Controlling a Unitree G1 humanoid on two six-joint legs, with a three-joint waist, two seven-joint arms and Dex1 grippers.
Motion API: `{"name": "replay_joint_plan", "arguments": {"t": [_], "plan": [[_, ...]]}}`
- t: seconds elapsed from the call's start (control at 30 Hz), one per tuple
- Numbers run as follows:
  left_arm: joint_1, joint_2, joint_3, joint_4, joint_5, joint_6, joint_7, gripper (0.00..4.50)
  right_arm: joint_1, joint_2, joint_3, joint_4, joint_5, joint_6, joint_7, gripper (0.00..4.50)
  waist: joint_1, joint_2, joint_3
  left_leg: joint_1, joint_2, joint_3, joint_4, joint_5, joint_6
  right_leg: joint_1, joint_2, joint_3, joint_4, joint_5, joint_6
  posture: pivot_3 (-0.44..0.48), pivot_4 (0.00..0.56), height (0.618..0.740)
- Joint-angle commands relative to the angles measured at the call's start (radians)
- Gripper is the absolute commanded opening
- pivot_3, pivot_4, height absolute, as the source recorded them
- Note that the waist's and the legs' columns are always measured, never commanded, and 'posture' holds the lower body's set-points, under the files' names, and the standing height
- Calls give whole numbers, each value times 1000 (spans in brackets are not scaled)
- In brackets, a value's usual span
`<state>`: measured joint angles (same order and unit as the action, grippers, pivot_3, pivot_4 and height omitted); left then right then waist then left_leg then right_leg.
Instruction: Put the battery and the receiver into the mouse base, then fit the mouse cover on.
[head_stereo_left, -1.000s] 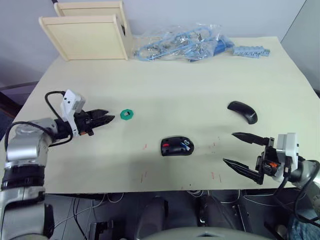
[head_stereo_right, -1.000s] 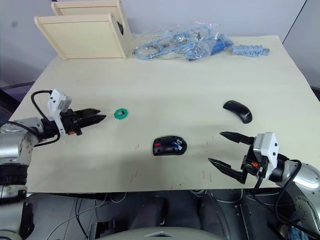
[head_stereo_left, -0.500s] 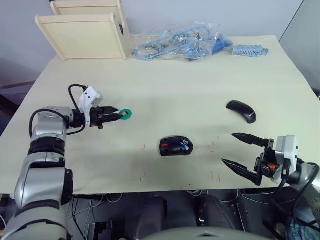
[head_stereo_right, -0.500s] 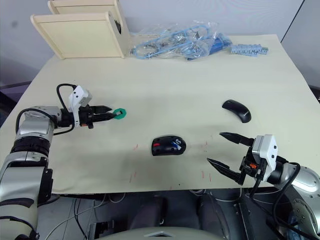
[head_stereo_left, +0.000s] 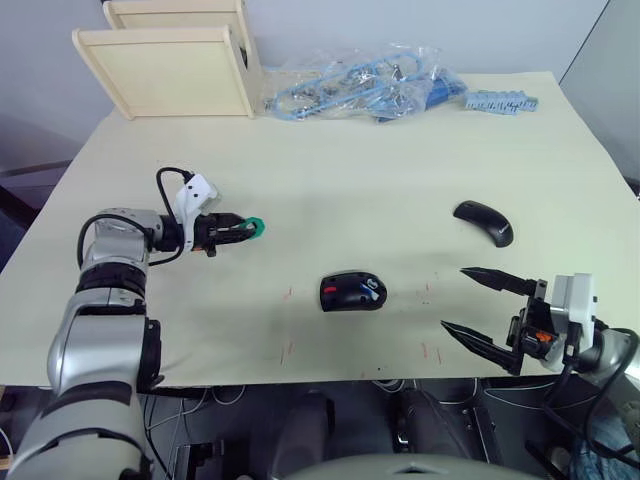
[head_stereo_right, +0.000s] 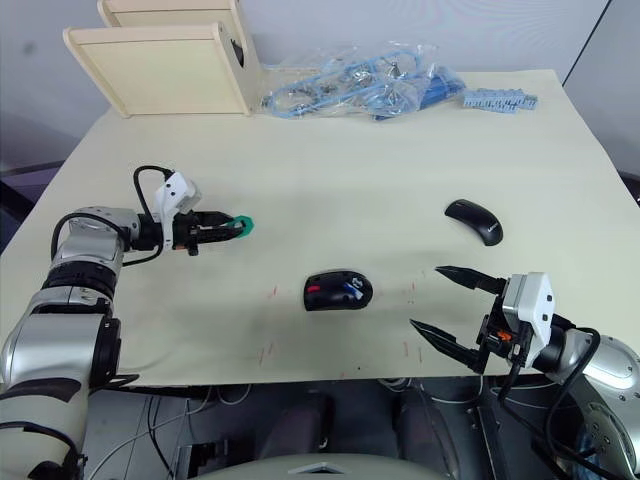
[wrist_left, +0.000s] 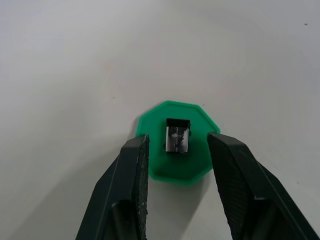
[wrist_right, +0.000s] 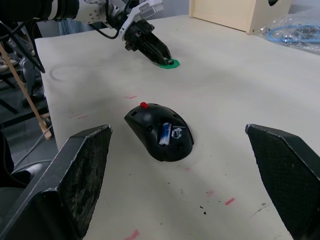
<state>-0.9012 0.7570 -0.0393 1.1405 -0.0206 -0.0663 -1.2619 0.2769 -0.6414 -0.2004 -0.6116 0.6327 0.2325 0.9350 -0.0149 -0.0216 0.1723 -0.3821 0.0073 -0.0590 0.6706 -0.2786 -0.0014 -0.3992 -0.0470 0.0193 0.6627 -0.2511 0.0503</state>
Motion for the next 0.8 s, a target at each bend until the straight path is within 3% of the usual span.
{"name": "replay_joint_plan", "arguments": {"t": [0.03,0.33,0.37,0.43,0.47,0.5,0.8], "plan": [[-24,6,9,16,14,-33,9,1991,4,1,-1,-39,16,-21,10,4500,1,0,0,0,0,0,0,0,0,0,0,0,0,0,0,0,150,740],[-32,5,14,43,28,-64,21,1991,7,9,7,-35,7,-29,5,4500,1,0,0,0,0,0,0,0,0,0,0,0,0,0,0,0,150,740],[-34,5,14,46,29,-67,23,1416,8,9,8,-35,7,-29,4,4500,1,0,0,0,0,0,0,0,0,0,0,0,0,0,0,0,150,740],[-35,5,15,51,31,-70,24,881,10,10,8,-37,6,-29,3,4500,1,0,0,0,0,0,0,0,0,0,0,0,0,0,0,0,150,740],[-36,5,15,53,33,-72,24,301,10,11,8,-37,5,-29,2,4500,1,0,0,0,0,0,0,0,0,0,0,0,0,0,0,0,150,740],[-37,5,15,55,34,-73,24,112,9,11,8,-37,5,-29,1,4500,1,0,0,0,0,0,0,0,0,0,0,0,0,0,0,0,150,740],[-37,5,15,58,40,-86,11,51,6,15,15,-39,-1,-25,-6,4500,1,0,0,0,0,0,0,0,0,0,0,0,0,0,0,0,150,740]]}}
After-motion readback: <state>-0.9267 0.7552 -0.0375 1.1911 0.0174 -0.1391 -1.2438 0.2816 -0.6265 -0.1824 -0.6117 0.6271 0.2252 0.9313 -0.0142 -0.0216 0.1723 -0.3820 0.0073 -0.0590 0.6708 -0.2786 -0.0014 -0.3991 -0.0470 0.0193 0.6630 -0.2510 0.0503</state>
